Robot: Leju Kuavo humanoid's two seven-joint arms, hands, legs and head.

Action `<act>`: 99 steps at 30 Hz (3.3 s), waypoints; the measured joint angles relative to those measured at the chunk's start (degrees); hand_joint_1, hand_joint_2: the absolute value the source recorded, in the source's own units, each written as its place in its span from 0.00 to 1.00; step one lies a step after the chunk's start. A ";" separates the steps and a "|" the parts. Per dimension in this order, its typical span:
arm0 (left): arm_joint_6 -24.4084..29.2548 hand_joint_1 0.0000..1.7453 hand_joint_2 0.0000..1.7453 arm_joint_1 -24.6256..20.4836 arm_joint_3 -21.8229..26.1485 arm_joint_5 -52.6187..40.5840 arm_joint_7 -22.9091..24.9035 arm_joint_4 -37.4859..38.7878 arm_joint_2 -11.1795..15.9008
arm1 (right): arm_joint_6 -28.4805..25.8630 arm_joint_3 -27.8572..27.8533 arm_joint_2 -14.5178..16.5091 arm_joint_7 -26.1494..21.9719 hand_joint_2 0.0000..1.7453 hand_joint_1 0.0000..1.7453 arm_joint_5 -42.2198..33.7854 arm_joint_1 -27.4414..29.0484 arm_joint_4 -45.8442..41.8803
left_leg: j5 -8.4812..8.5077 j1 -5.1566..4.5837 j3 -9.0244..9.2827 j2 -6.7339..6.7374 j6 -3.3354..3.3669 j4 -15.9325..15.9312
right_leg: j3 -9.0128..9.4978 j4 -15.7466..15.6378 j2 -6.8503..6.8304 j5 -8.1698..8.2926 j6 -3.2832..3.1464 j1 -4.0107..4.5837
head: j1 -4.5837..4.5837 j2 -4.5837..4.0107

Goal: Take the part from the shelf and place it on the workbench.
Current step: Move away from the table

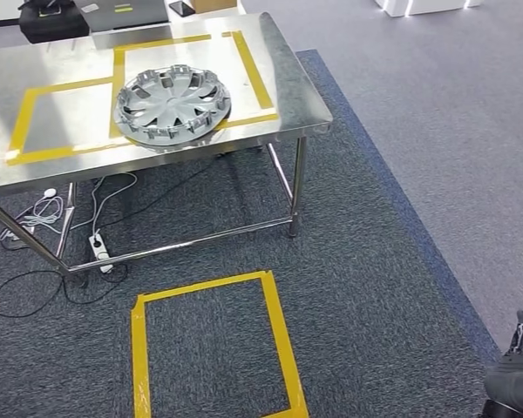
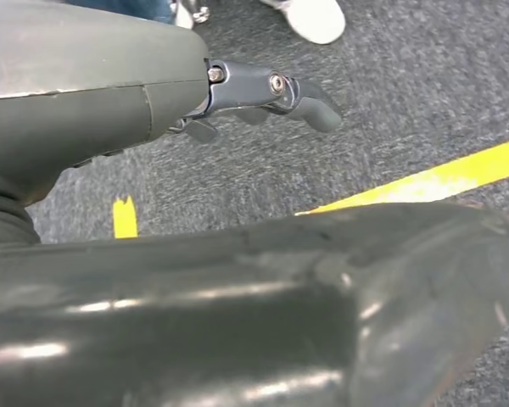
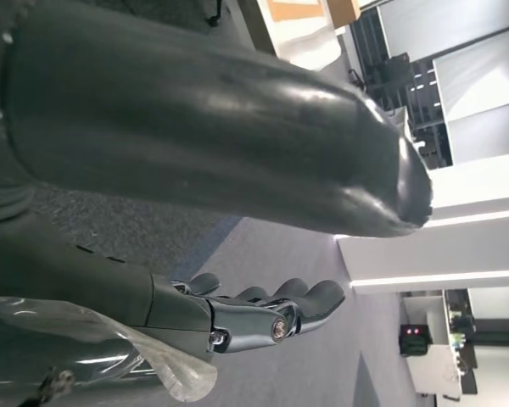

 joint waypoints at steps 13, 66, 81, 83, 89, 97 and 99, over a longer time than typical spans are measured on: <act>1.76 0.00 0.00 0.43 0.09 0.04 -2.55 0.00 0.34 | 1.02 -1.78 1.24 0.07 0.00 0.00 -1.04 0.75 0.71 | 3.14 -0.05 3.42 1.82 2.42 -9.73 | -9.60 17.24 -1.94 -7.03 2.64 -0.09 | 0.53 -0.01; 3.48 0.00 0.00 0.77 0.16 -0.42 -9.68 0.00 0.30 | -0.45 -2.30 1.74 0.27 0.00 0.00 -2.60 3.95 1.21 | 2.53 -0.06 3.63 -2.66 1.10 -8.86 | -0.98 0.81 2.96 0.02 1.02 0.17 | 0.52 -0.02; 3.43 0.00 0.00 0.54 0.18 -0.47 -9.79 0.00 -0.19 | -0.74 -2.02 1.72 0.77 0.00 0.00 -2.54 4.13 1.21 | 2.63 -0.55 3.92 4.52 1.67 -9.44 | -0.62 0.44 -5.42 -0.91 1.27 0.75 | 0.91 0.00; 3.43 0.00 0.00 0.51 0.18 -0.48 -9.79 0.00 -0.25 | -0.83 -2.03 1.73 0.79 0.00 0.00 -2.56 4.27 1.19 | 2.45 -0.47 4.11 4.87 0.99 -9.41 | -0.55 0.26 -4.46 -0.61 0.64 0.67 | 0.92 -0.01; 3.45 0.00 0.00 0.77 0.18 -0.51 -9.79 0.00 -0.23 | -0.90 -1.93 1.74 0.83 0.00 0.00 -2.61 4.26 1.15 | -5.88 -0.14 -1.87 1.01 -0.08 5.79 | -0.11 -0.07 -1.61 0.12 -0.43 0.31 | 0.76 -0.01; 3.49 0.00 0.00 0.78 0.18 -0.61 -9.66 0.00 -0.22 | -1.08 -1.88 1.74 0.91 0.00 0.00 -2.63 4.36 1.15 | 2.45 0.01 3.79 -2.54 0.83 -8.98 | -0.77 0.61 2.99 0.11 0.79 0.29 | 0.78 -0.01; 3.52 0.00 0.00 0.67 0.19 -0.60 -9.63 0.00 -0.22 | -1.10 -1.86 1.74 0.91 0.00 0.00 -2.64 4.51 1.14 | 2.71 0.04 3.77 -1.65 1.49 -9.30 | -1.45 0.79 2.99 -0.01 1.48 0.11 | 0.79 -0.01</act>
